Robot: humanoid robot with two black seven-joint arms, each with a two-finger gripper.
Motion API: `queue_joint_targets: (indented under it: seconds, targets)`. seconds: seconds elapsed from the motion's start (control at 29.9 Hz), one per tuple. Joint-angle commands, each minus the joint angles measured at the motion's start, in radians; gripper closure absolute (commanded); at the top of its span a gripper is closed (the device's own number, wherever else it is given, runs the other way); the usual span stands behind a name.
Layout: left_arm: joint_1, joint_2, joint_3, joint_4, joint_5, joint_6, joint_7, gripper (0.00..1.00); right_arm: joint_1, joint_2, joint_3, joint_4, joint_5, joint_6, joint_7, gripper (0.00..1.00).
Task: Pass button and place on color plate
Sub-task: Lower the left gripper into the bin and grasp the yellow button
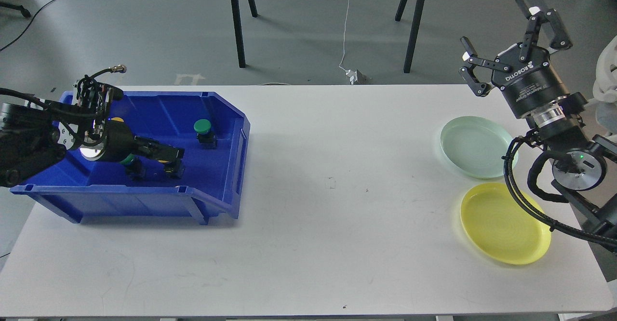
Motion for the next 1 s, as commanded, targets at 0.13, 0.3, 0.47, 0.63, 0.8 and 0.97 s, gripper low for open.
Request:
queue_joint_targets:
  seconds: [0.13,0.3,0.47,0.63,0.8,0.97]
  targets:
    - [0.008,-0.026,0.001,0.039,-0.002,-0.001,0.0,0.01,-0.001,0.0,0.002,0.0,0.0,0.0,0.0,0.01]
    - [0.025,-0.029,0.0,0.053,-0.002,-0.001,0.0,0.01,-0.002,-0.002,0.003,0.0,0.0,0.0,0.0,0.01]
    - [0.037,-0.029,0.0,0.066,-0.003,-0.001,0.0,0.01,-0.007,0.0,0.005,0.0,0.0,0.0,0.0,0.01]
    - [0.039,-0.029,0.0,0.066,-0.003,-0.001,0.0,0.02,-0.007,0.0,0.005,0.0,0.0,0.0,0.0,0.01]
    - [0.039,-0.029,-0.003,0.066,-0.003,0.001,0.0,0.04,-0.007,0.0,0.005,0.001,0.0,0.0,0.0,0.01]
    - [0.039,-0.04,-0.003,0.066,-0.003,0.001,0.0,0.1,-0.009,-0.002,0.006,0.0,0.0,0.0,0.0,0.01]
